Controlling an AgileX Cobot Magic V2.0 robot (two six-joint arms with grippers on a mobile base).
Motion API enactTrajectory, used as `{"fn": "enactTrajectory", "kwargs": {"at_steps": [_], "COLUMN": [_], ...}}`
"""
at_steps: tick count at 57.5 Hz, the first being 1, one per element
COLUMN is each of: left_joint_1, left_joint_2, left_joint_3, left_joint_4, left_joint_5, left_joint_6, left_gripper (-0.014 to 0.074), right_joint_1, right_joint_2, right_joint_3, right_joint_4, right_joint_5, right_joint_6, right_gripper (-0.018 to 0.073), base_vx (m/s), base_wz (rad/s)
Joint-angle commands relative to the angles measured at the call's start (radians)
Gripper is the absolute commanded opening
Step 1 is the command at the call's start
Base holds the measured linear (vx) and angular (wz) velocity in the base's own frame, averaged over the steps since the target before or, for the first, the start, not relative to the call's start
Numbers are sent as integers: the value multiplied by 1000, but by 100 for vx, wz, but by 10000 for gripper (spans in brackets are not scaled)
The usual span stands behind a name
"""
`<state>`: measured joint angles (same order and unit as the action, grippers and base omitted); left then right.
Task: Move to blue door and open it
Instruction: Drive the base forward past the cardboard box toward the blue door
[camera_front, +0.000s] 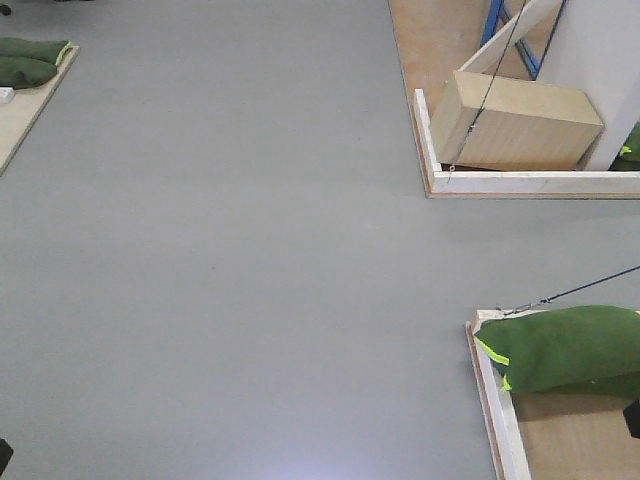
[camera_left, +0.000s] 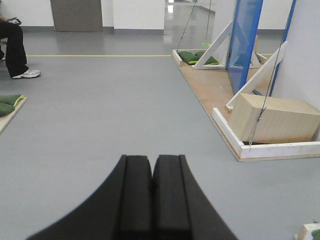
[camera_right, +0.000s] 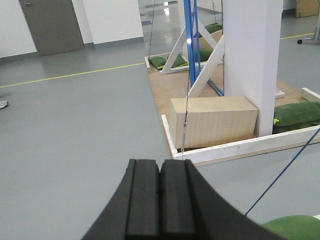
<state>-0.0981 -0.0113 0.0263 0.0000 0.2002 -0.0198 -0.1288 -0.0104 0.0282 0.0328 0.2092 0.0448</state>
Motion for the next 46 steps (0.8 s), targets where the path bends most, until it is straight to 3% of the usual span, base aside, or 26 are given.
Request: {"fn": "enactTrajectory", "kwargs": {"at_steps": [1, 22, 46], "left_joint_1": [-2, -2, -2], "left_joint_2": [-14, -14, -14], "left_joint_3": [-25, -25, -25], "left_joint_4": [-6, -6, -6], "left_joint_5": [-87, -87, -87], "left_joint_6": [-7, -7, -7], "left_gripper": [73, 73, 73], "right_joint_1": [-3, -3, -3], "right_joint_2": [-14, -14, -14], "right_joint_3": [4, 4, 4], "right_joint_4": [-5, -5, -5], "right_joint_5": [-80, -80, -80], "right_joint_6": [-5, -5, -5], "right_gripper": [-1, -1, -1], "base_vx": [17, 17, 18], "base_wz": [3, 2, -19]}}
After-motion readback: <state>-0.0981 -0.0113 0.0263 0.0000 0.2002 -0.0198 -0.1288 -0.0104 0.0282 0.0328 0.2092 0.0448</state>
